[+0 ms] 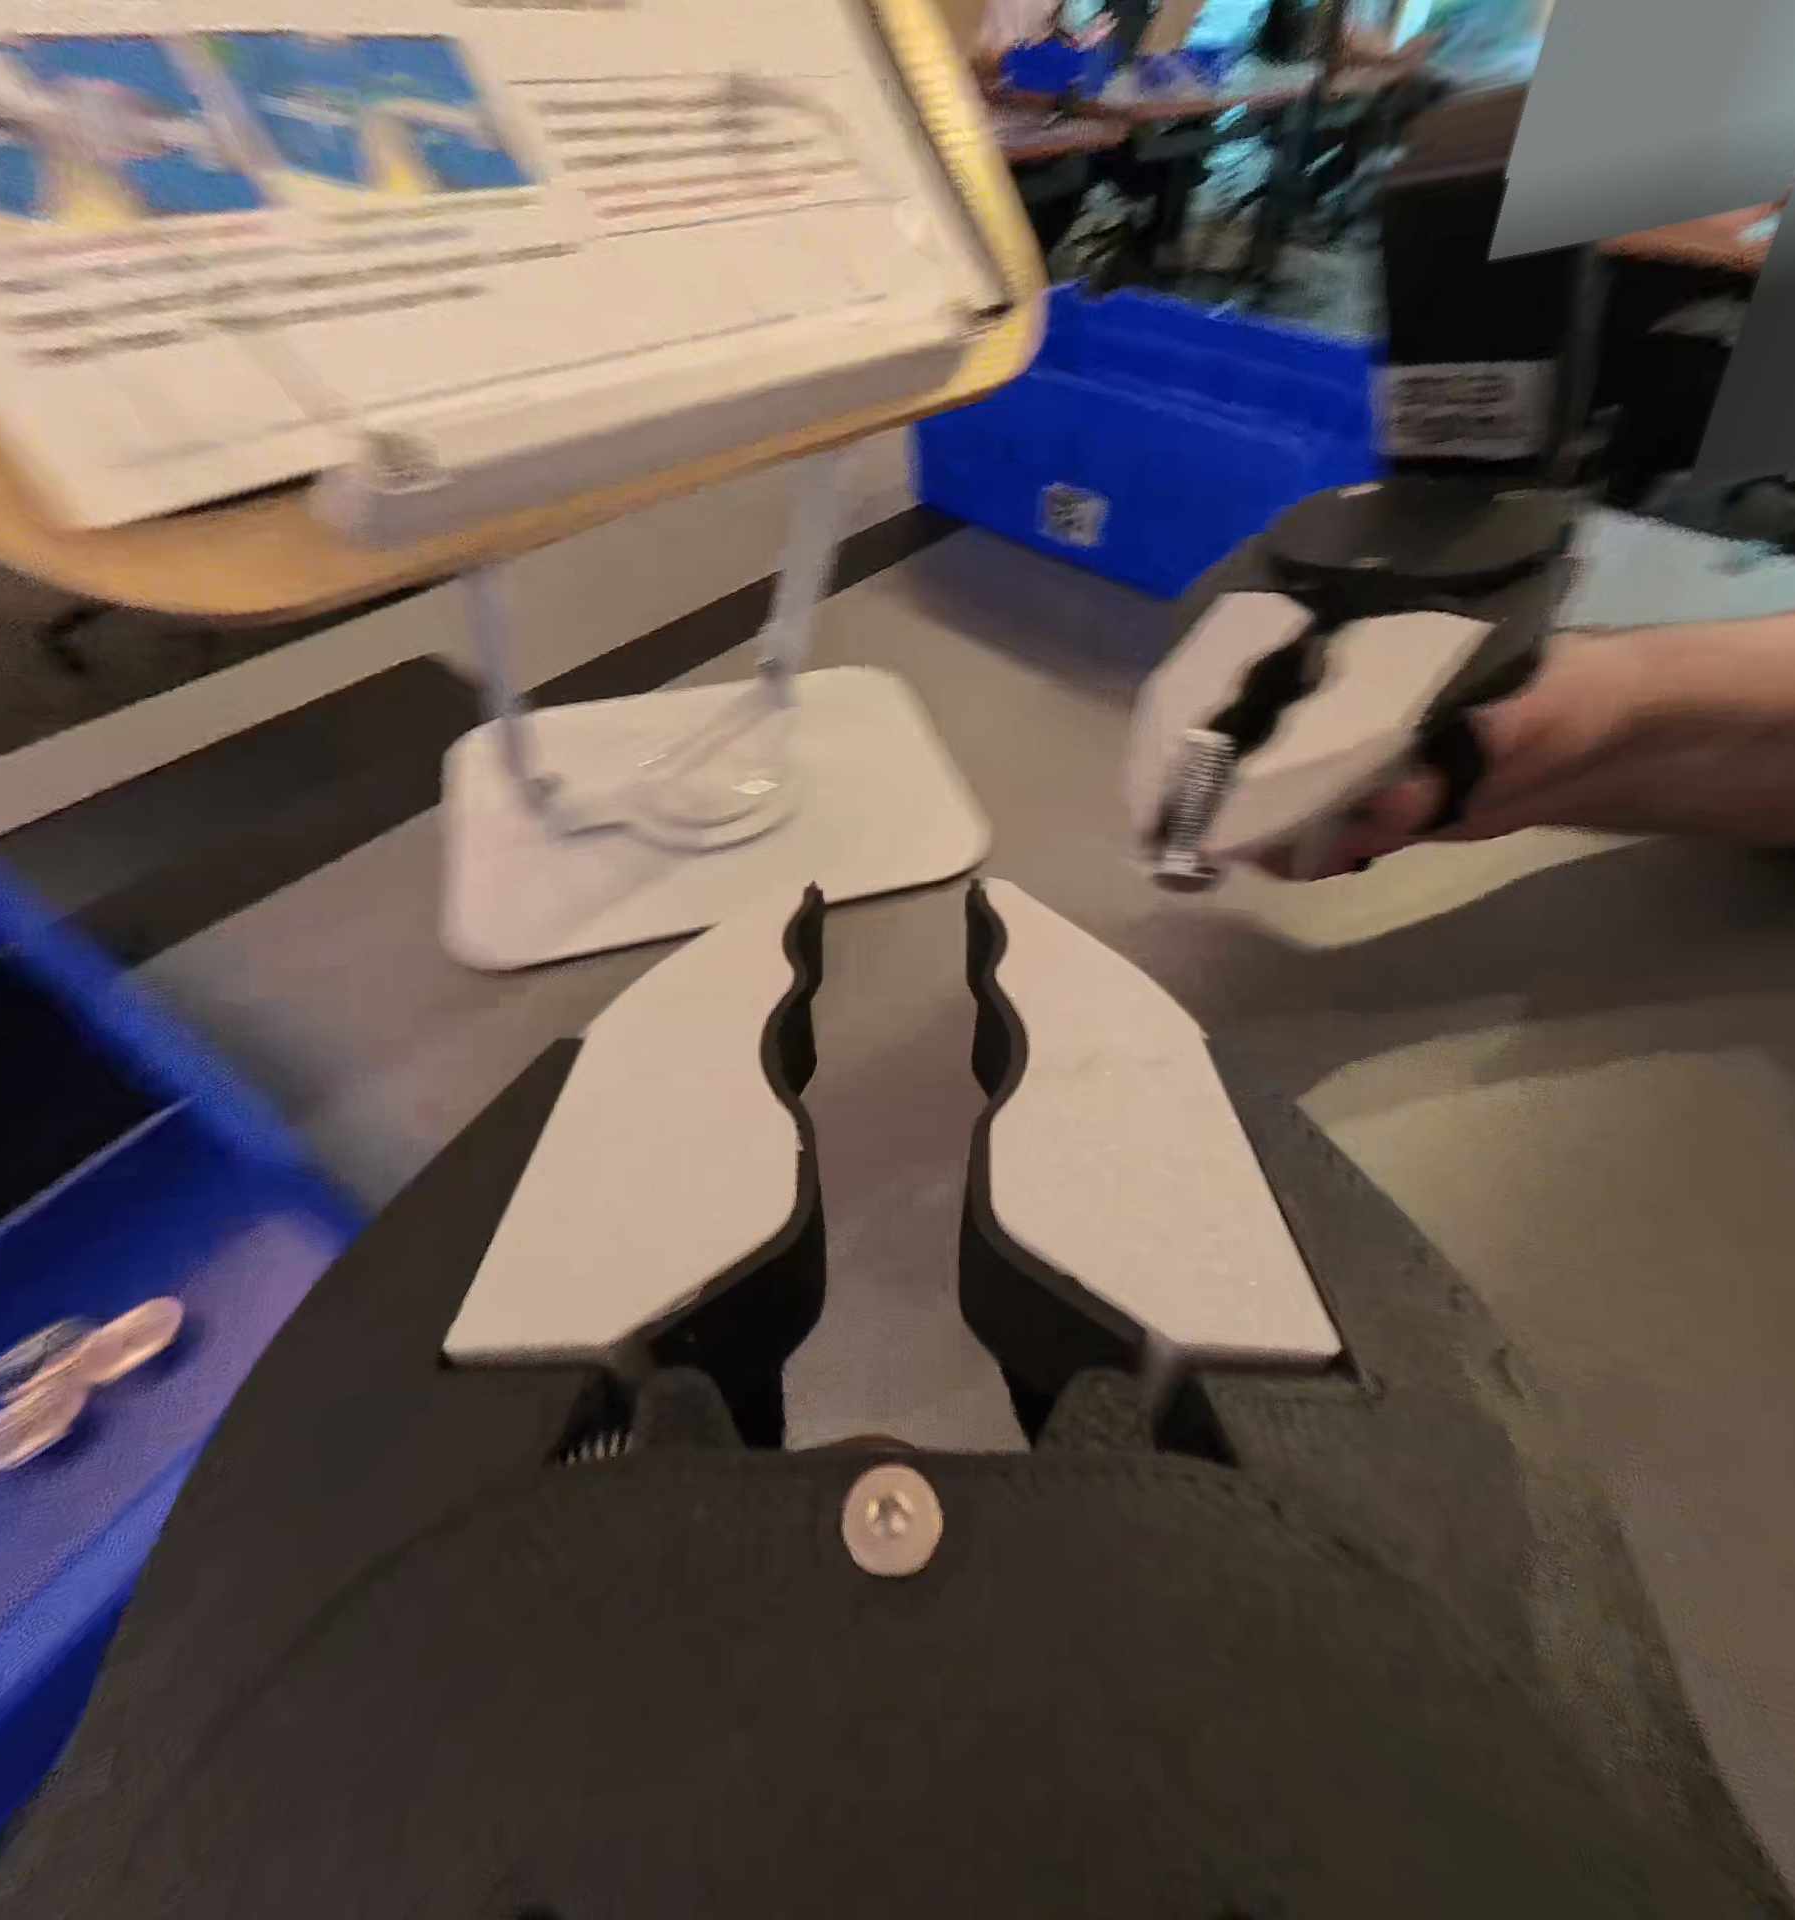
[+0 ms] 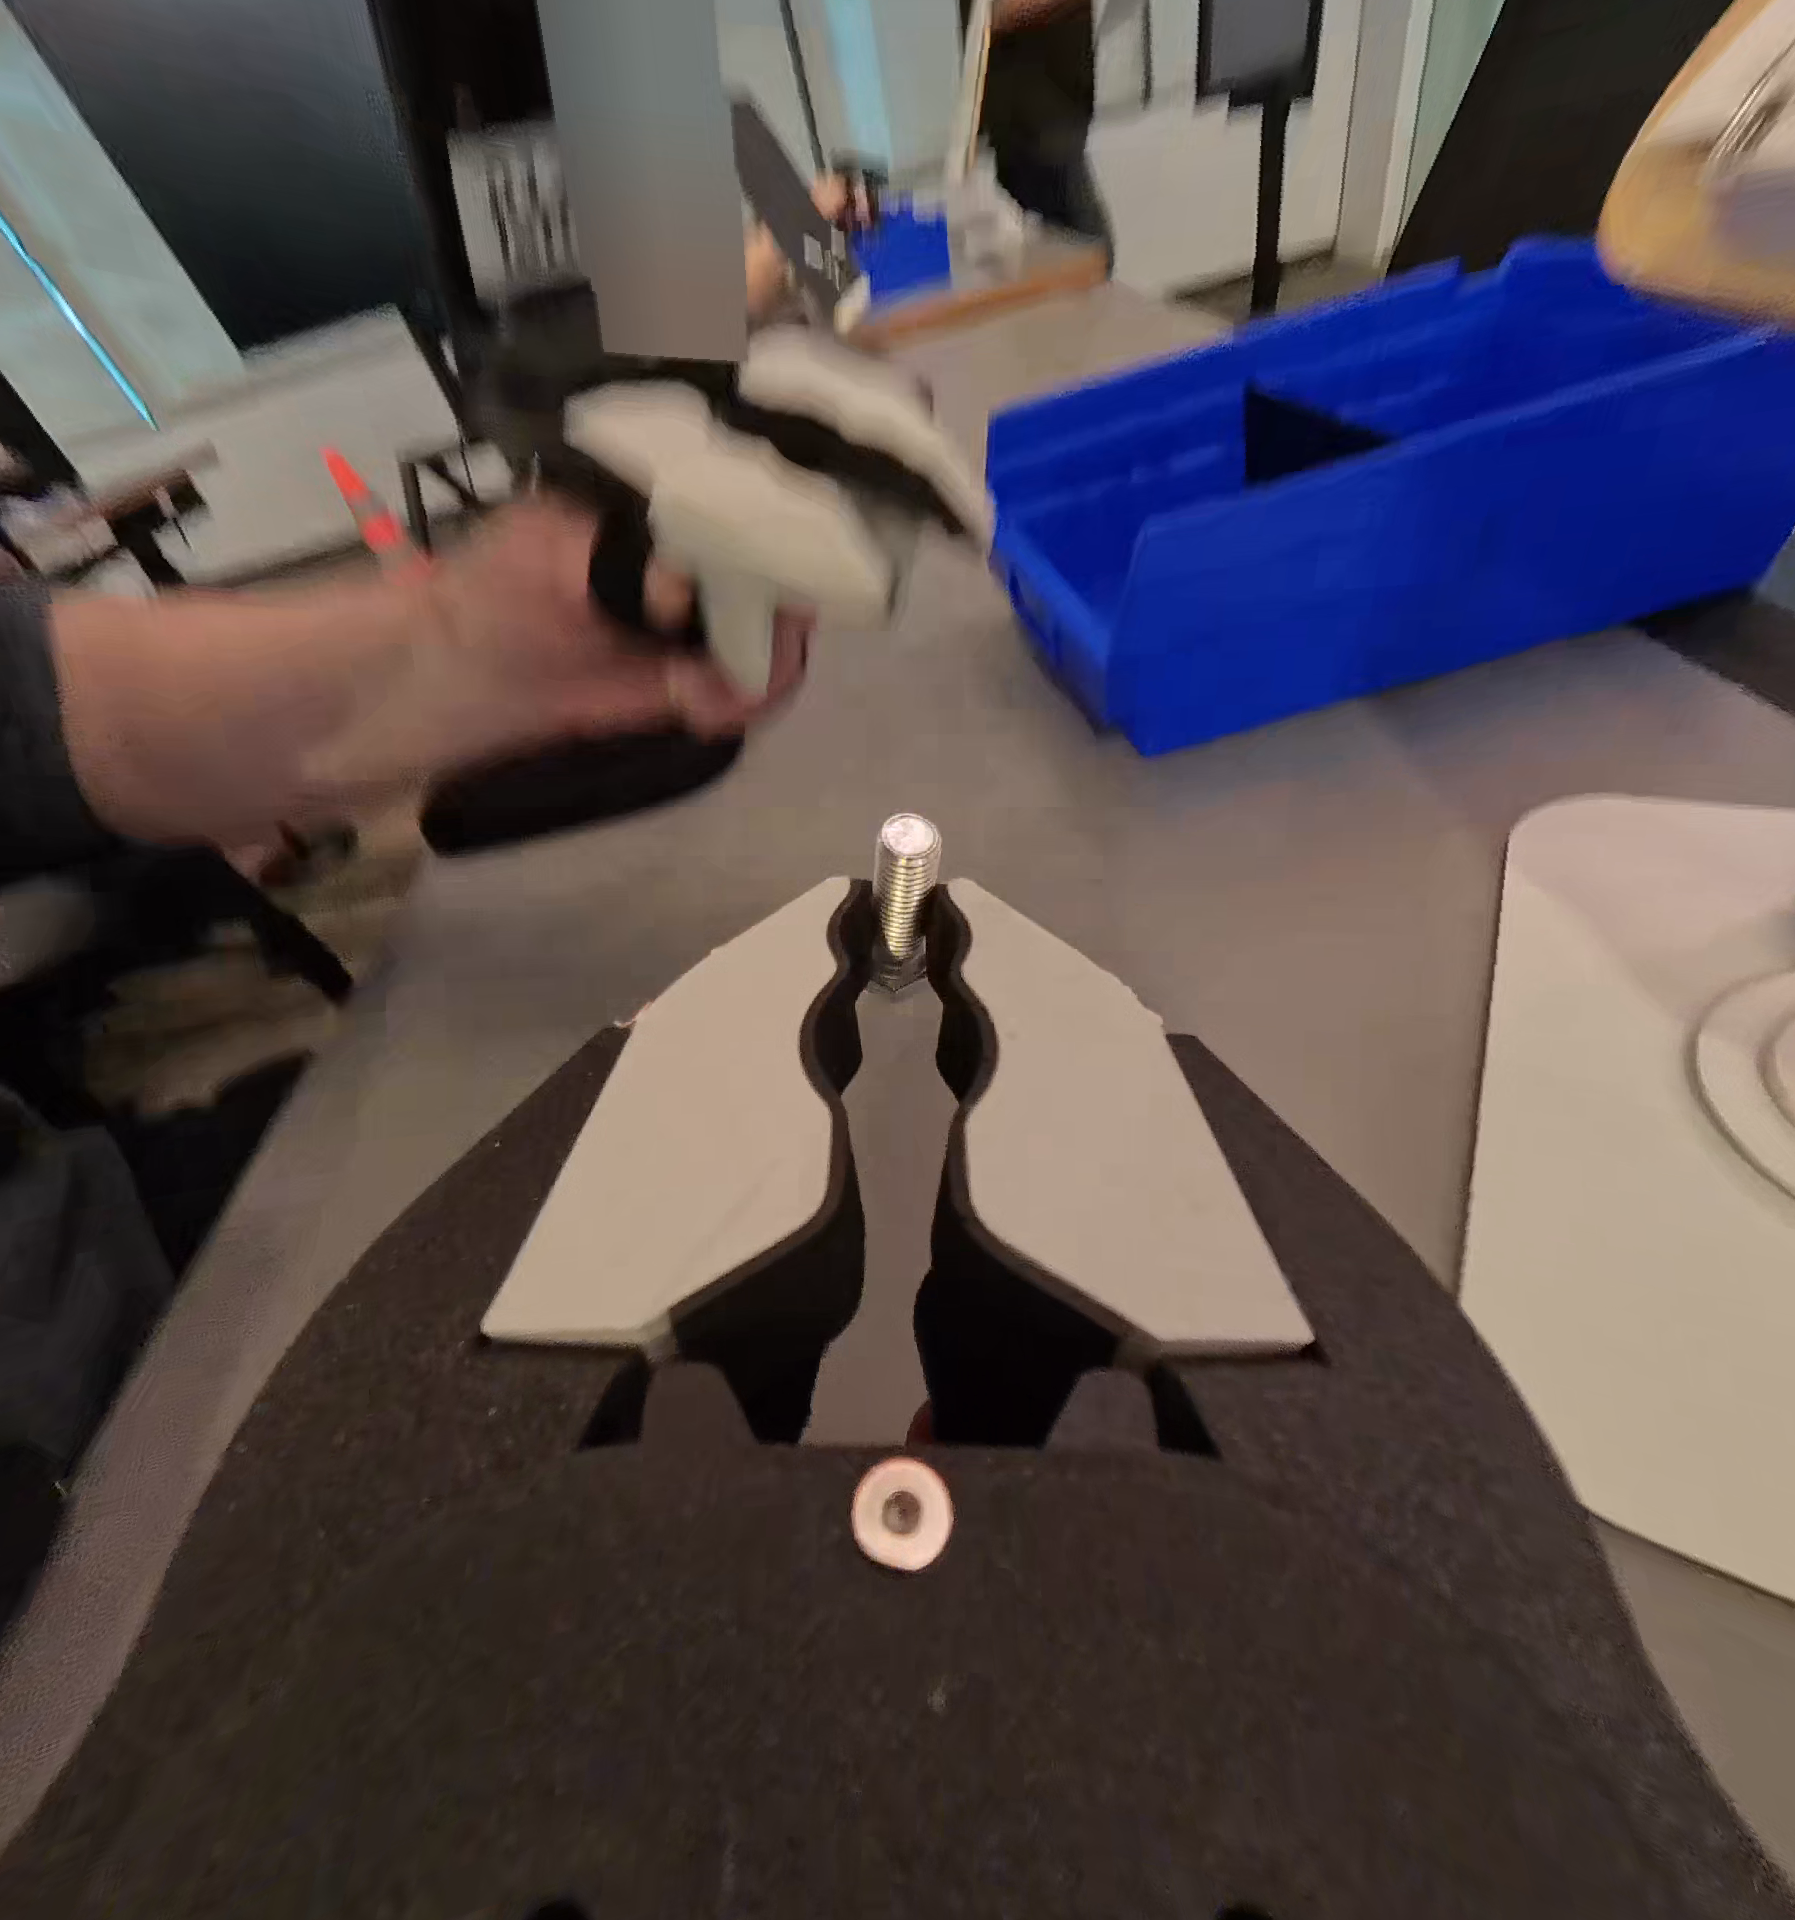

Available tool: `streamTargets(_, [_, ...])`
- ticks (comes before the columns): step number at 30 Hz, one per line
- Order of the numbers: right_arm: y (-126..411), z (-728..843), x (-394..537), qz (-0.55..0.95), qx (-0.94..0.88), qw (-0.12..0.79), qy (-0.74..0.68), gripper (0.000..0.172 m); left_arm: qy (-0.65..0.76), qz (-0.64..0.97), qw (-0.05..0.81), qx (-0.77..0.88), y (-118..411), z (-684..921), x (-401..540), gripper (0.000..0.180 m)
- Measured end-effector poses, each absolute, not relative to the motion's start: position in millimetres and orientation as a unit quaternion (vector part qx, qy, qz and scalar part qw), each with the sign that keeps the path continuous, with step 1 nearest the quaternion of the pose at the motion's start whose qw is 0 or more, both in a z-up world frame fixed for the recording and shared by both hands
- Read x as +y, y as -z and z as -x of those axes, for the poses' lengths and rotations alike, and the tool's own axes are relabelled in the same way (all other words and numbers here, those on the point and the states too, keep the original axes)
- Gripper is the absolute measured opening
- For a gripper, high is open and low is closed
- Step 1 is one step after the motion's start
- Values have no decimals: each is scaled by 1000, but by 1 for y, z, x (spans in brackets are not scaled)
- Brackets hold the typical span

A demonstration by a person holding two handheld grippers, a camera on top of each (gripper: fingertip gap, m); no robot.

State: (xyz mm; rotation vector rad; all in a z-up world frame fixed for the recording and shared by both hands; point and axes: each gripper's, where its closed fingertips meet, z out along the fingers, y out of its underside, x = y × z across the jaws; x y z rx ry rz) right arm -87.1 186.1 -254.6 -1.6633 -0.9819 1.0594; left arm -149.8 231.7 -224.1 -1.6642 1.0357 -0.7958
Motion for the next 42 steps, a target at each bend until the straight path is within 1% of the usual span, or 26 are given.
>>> streamTargets(4, [299,89,183,701,-454,404,-374,10,187,759,469,412,233,227,306,22])
streamTargets(7, [318,93,180,706,-490,391,-330,10,133,810,394,413,259,263,346,20])
streamTargets(9, [326,95,176,708,-509,377,-312,10,105,843,320,419,283,277,361,24])
streamTargets(12, [333,97,173,708,-523,369,-297,10,48,865,237,440,316,296,379,23])
streamTargets(14, [334,98,174,705,-532,374,-283,10,56,870,208,444,324,291,383,22])
streamTargets(16, [338,98,172,704,-540,370,-274,10,22,872,166,461,332,294,386,25])
streamTargets(19, [338,99,173,704,-541,370,-274,10,-2,875,120,468,348,299,392,23])
streamTargets(24, [336,99,172,701,-541,373,-277,10,-11,879,85,470,363,303,399,26])
streamTargets(27, [335,99,172,701,-539,372,-281,10,7,883,83,463,365,299,402,19])
streamTargets(30, [334,98,172,701,-536,373,-285,10,7,881,78,467,365,299,402,19])
streamTargets(32, [334,98,172,700,-536,375,-287,10,4,882,95,461,362,302,405,18])
streamTargets(34, [333,98,172,700,-534,375,-290,10,30,888,112,445,352,301,402,18])
streamTargets(38, [329,94,172,699,-530,376,-299,10,34,883,158,441,316,301,382,17])
streamTargets(42, [322,84,178,700,-521,382,-305,10,61,857,185,477,284,273,324,17])
